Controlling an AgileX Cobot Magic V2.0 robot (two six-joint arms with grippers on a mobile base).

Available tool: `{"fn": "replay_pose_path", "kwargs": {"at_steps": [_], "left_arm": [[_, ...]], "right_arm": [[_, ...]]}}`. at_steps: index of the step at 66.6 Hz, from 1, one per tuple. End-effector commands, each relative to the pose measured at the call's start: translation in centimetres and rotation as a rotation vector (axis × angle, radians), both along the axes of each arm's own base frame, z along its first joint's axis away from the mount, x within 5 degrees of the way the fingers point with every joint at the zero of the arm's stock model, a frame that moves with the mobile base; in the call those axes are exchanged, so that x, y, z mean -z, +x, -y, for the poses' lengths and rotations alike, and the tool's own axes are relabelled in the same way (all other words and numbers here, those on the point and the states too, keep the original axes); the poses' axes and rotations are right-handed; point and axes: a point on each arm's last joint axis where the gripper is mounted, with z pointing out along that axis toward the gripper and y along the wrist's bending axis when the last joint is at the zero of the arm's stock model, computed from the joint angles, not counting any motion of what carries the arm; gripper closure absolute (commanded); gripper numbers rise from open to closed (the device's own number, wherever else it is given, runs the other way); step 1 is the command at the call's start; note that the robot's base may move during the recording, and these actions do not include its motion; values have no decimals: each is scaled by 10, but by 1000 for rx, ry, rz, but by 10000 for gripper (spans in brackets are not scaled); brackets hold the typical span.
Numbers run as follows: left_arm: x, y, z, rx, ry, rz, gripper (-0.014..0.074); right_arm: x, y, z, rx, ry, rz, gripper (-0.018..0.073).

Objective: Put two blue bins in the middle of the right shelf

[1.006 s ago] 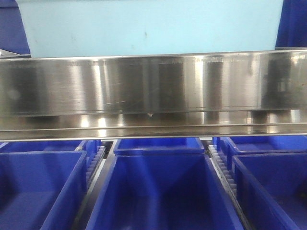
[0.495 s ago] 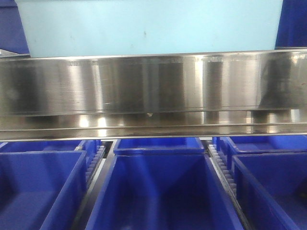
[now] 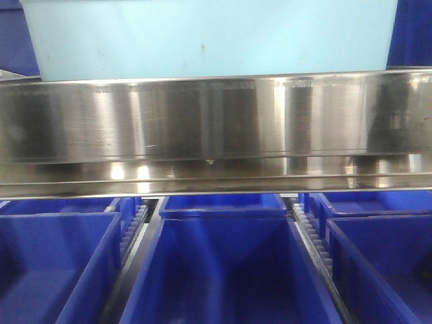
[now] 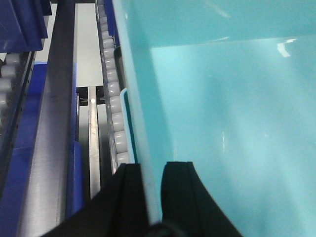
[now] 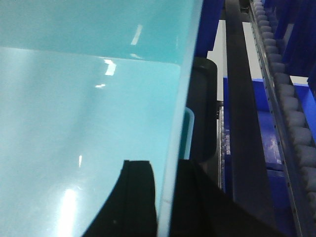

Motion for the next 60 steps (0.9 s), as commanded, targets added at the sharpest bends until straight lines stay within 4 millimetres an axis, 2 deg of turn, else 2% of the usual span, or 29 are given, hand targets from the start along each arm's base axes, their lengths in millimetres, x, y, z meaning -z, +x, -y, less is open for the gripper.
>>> {"fn": "replay_pose_path", "kwargs": {"at_steps": [1,5,8,18,20,26,31,43,54,60], "left_arm": [[-14,1,11,46,-78,116,707],[-14,1,10,46,-78,115,699],[-14,1,10,46,-78,115,659],[-18,-2,9,44,-80,120,439],[-19,-2,9,45,-81,124,397],[-26,-6,7,44,-88,140,279],[-32,-8,6,43,-94,156,233],[-47,-12,2,15,-71,98,239],[-67,-16,-1,-11,-60,62,239],[-69,-18,-3,-20,-48,41,239]], "right_arm": [[-8,1,-17,-65,88,88,721],[-7,0,-17,-63,86,81,694],[-7,0,-17,-60,88,71,612],[-7,-2,-16,-54,100,53,300],[-9,-3,-16,-54,101,58,270],[-16,-8,-14,-53,107,74,262],[-26,-13,-12,-47,110,78,274],[-39,-27,-2,16,71,-71,272],[-53,-33,1,40,60,-112,270],[-52,-34,2,44,56,-126,270]]}}
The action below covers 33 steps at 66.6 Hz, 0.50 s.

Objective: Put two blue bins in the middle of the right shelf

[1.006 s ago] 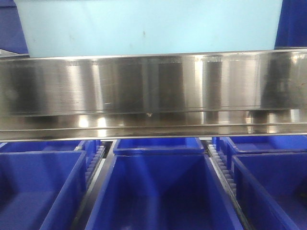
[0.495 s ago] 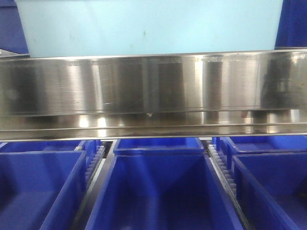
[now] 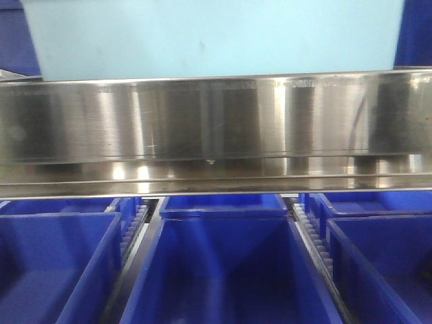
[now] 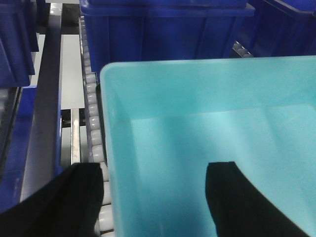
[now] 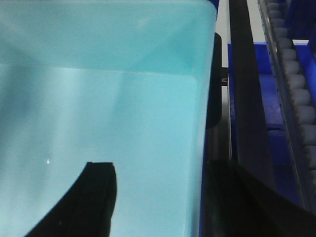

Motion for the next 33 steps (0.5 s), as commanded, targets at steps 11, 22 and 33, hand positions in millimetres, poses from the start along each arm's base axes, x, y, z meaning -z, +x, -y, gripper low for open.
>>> {"fn": "replay_pose_path", "kwargs": {"at_steps": [11,22,33], "left_arm": [[3,-8,-9,-71,-16,-138,239],[15,-2,-18,-133,-74,-321,239],[18,8,-13,-143,-43,-456,239]], "right_arm": [[1,-11,6,34,-22,-103,270],[8,-13,21,116,51,-230,270],[16,-15,25,74,72,-337,270]]}}
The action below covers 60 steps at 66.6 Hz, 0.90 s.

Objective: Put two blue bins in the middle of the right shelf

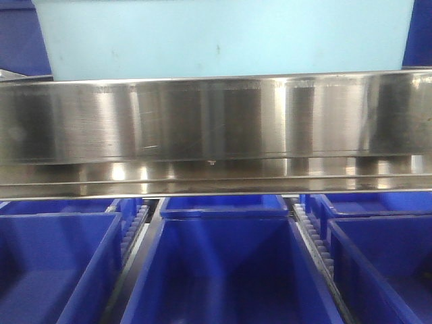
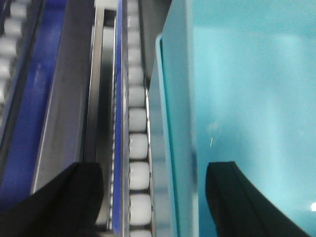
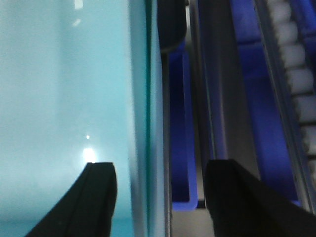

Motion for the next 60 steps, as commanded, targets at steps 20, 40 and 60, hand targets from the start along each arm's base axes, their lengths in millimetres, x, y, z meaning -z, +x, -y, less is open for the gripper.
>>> {"fn": "replay_pose_path", "kwargs": {"at_steps": [20,40,60], "left_arm": [[10,25,16,54,-9,-173,295],[20,25,18,58,-15,-211,299],[23,26,18,59,-12,-219,299]], "right_arm": [[22,8,-4,-85,-30,-163,270],[8,8,-5,-106,-27,-130,270],[11,35,-12,-128,-36,-127,270]]}}
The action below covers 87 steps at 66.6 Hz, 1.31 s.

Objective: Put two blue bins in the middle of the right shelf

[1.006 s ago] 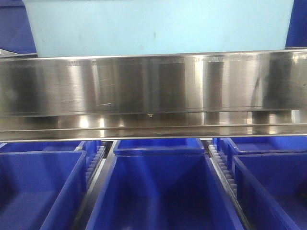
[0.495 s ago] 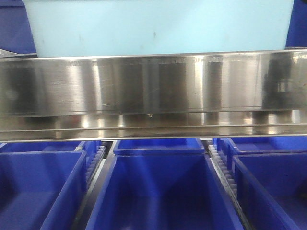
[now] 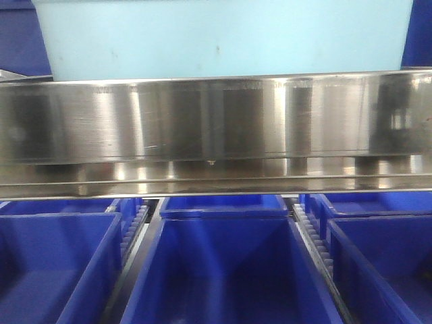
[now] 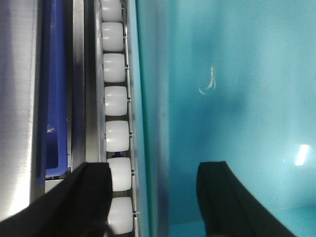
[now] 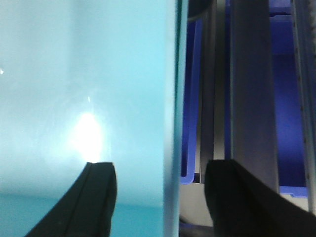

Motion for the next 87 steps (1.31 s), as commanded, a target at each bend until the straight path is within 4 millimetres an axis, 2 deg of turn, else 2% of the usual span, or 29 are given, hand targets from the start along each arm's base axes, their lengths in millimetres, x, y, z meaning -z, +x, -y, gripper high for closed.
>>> {"fn": "replay_pose_path", "kwargs": {"at_steps": [1,15,28,55,74,80,87], "left_arm": [[1,-1,2,7,-8,-3,299],[6,-4,9,29,-2,-20,299],[6,-4,9,30,0,-19,299],[7,-4,9,28,2,-21,299],[19,-5,9,28,15,-60,299],[19,-5,9,28,15,-60,299],[19,-5,9,28,15,-60,316]], "right_arm": [[7,8,-2,-8,-9,-12,270],[8,8,-2,-9,-3,-17,270],[18,7,-4,-14,15,-60,270],[18,7,-4,-14,15,-60,270],[18,7,-4,-14,15,-59,276],[18,7,-4,-14,15,-59,325],[18,7,-4,-14,15,-59,440]]}}
